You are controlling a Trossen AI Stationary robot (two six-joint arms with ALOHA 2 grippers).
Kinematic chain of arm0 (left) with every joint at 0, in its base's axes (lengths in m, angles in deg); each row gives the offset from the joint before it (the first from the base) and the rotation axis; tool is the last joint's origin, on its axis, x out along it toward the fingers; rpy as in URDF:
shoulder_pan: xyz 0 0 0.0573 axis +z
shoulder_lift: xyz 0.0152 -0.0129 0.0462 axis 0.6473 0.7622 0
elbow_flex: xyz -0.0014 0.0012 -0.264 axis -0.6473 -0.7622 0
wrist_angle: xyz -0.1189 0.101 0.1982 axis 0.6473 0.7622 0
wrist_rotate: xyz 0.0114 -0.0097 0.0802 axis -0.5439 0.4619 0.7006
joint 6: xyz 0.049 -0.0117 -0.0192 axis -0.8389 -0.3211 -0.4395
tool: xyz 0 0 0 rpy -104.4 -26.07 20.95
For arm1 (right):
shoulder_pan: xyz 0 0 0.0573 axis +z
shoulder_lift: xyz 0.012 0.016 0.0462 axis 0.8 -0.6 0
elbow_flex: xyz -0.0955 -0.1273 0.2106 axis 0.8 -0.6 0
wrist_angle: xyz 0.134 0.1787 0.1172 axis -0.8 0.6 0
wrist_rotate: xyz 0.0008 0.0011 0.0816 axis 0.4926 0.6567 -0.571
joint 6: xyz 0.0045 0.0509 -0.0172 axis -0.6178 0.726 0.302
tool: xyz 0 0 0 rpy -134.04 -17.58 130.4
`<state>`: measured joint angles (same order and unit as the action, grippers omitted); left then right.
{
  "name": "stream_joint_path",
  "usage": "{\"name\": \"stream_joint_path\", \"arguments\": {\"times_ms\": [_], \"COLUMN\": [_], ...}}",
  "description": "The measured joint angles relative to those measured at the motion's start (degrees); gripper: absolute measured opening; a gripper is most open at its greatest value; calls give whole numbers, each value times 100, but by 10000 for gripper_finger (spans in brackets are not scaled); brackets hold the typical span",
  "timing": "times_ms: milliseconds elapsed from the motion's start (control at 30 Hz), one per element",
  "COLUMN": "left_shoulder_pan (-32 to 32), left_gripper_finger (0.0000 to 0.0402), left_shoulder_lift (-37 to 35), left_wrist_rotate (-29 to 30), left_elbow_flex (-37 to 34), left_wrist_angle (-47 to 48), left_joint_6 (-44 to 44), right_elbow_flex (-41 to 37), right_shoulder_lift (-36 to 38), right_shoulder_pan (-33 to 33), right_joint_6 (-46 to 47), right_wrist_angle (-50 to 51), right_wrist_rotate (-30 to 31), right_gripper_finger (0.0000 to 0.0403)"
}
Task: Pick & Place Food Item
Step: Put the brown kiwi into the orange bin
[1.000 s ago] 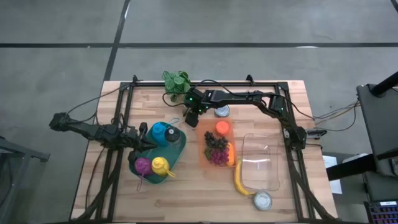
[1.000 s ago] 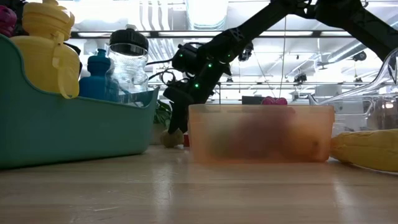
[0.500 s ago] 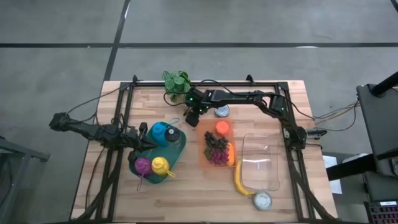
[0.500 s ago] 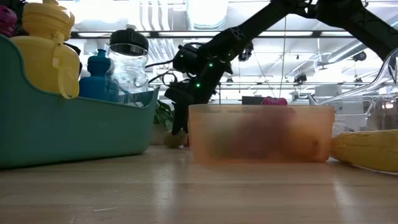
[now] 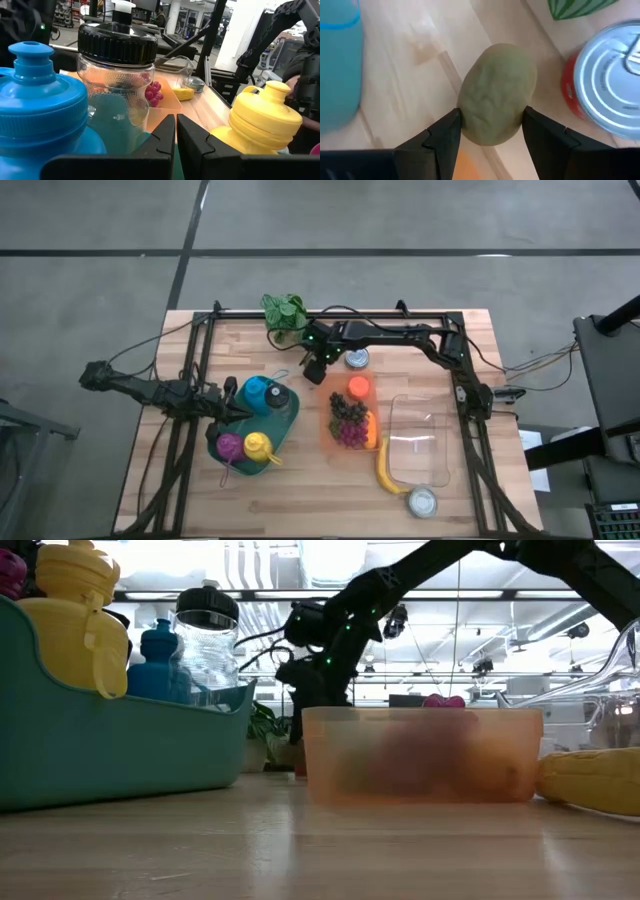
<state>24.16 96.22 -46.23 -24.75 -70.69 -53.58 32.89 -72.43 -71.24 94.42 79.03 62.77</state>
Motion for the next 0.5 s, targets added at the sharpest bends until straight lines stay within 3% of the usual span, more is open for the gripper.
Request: {"name": "stream_joint_path", "arguments": {"times_ms": [500], "left_shoulder_pan": [1], "left_gripper_finger": [22], "left_shoulder_lift": [-2], "left_wrist_rotate": [-1], "left_elbow_flex": [0], "left_wrist_angle": [-1], "left_joint_6": [1], "right_elbow_flex": [-46], "right_shoulder_lift": [161], "right_shoulder_pan": [-15], "right_joint_6": [-4], "right_wrist_angle": [535], "right_wrist_rotate": [281], "right_gripper_finger": [194]}}
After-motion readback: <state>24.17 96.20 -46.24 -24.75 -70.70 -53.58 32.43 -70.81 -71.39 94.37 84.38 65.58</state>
